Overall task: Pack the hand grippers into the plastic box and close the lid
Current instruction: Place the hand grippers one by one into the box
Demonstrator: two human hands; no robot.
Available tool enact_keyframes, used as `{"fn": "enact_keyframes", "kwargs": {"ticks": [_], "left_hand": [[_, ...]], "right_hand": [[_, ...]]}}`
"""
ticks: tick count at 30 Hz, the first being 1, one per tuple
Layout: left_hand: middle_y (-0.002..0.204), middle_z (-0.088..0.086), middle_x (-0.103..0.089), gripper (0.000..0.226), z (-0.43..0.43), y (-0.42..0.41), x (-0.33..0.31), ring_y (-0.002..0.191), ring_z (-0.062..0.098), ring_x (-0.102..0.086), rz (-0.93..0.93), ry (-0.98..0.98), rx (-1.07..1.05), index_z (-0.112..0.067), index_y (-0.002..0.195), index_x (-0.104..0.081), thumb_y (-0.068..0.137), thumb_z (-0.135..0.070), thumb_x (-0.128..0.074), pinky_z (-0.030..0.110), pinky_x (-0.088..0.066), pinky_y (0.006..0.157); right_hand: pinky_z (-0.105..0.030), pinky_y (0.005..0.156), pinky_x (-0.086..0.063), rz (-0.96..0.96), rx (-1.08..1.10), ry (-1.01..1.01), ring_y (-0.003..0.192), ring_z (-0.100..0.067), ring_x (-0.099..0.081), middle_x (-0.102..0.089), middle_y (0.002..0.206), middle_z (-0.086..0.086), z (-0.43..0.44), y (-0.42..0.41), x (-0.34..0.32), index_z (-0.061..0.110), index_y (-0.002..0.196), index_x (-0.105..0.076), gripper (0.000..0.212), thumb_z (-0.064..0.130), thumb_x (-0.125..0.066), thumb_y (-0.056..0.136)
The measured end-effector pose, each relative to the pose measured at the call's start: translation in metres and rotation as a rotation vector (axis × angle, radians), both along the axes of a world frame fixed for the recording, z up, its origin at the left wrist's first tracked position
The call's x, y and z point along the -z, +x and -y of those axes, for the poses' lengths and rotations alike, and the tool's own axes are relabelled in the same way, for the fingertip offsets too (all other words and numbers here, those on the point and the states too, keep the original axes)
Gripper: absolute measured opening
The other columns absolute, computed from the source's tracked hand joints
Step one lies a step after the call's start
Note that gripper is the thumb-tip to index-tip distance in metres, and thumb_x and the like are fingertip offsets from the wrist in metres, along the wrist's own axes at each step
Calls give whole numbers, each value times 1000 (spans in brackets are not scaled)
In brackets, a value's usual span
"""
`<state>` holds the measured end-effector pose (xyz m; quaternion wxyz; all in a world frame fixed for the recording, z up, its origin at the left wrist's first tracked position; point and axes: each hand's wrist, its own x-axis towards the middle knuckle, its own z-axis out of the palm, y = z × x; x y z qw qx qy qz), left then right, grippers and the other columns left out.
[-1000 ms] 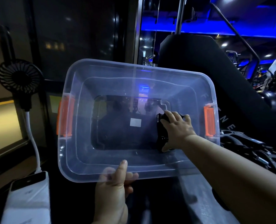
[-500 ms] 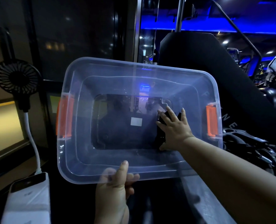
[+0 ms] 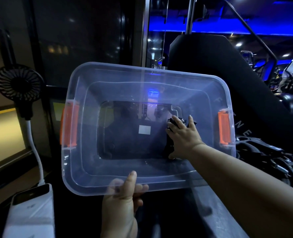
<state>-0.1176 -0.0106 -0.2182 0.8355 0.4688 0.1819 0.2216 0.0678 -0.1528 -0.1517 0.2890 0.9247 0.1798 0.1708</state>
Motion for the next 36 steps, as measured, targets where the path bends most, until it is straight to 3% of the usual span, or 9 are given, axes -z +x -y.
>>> {"fn": "enact_keyframes", "kwargs": {"ticks": [4, 12, 15, 17, 20, 26, 30, 33, 36], "left_hand": [[54, 9, -67, 22, -1, 1, 0, 49, 10, -65, 7, -9, 3, -5, 80, -51, 86, -22, -65, 27, -40, 52], [67, 18, -70, 25, -4, 2, 0, 55, 14, -68, 14, 10, 25, -1, 80, -58, 87, -24, -63, 28, -46, 55], [64, 11, -71, 24, -2, 0, -1, 54, 14, -68, 21, 54, 31, -5, 76, -60, 89, -25, -60, 31, -46, 56], [65, 9, -72, 25, -1, -2, -1, 53, 13, -68, 18, 79, 46, -6, 76, -61, 90, -26, -59, 30, -46, 56], [71, 11, -73, 32, -1, -2, 0, 54, 15, -68, 6, 83, 78, -5, 71, -59, 91, -29, -57, 30, -46, 55], [75, 16, -74, 43, 2, -1, -1, 57, 19, -69, -24, 133, 221, -4, 75, -64, 92, -41, -51, 28, -47, 54], [75, 15, -74, 45, 2, 0, 1, 58, 19, -69, -35, 162, 228, -3, 78, -65, 91, -44, -52, 29, -46, 54], [69, 12, -73, 45, 2, 1, 2, 55, 16, -68, -37, 182, 225, -4, 79, -65, 92, -45, -51, 27, -45, 52], [64, 8, -72, 45, 3, 1, 2, 52, 14, -67, -30, 190, 231, -5, 78, -64, 92, -45, -49, 26, -44, 52]], "right_hand": [[-64, 112, 6, -31, -56, 30, 147, -22, 15, -4, 161, 5, 3, -1, -5, 20, 153, -14, 109, 83, -48, 70], [-52, 118, -1, -59, -232, 413, 147, -17, 14, -6, 160, 6, 16, -35, -24, 32, 144, -36, 76, 71, -51, 81], [-45, 116, -20, 37, -364, 626, 147, -20, -11, -33, 152, 4, 34, -58, -18, 28, 133, -53, 66, 68, -51, 80], [-34, 106, -36, 176, -521, 779, 129, -23, -43, -57, 128, 0, 55, -73, -11, 20, 116, -66, 57, 63, -51, 81], [-23, 92, -39, 320, -623, 941, 101, -19, -56, -62, 103, 1, 94, -94, -3, 14, 100, -71, 36, 46, -58, 87], [-32, 81, -43, 363, -275, 1199, 92, -15, -55, -61, 87, 8, 166, -113, 17, 20, 90, -71, 43, 54, -46, 84], [-34, 84, -39, 281, -19, 1178, 100, -24, -56, -68, 95, 0, 191, -119, 40, 23, 93, -72, 43, 55, -44, 84], [-37, 85, -43, 117, 80, 1158, 102, -21, -58, -67, 96, 6, 195, -122, 42, 27, 97, -70, 47, 61, -40, 88], [-41, 91, -43, 17, 210, 999, 109, -18, -54, -61, 103, 11, 196, -125, 44, 35, 101, -67, 36, 62, -51, 82]]}}
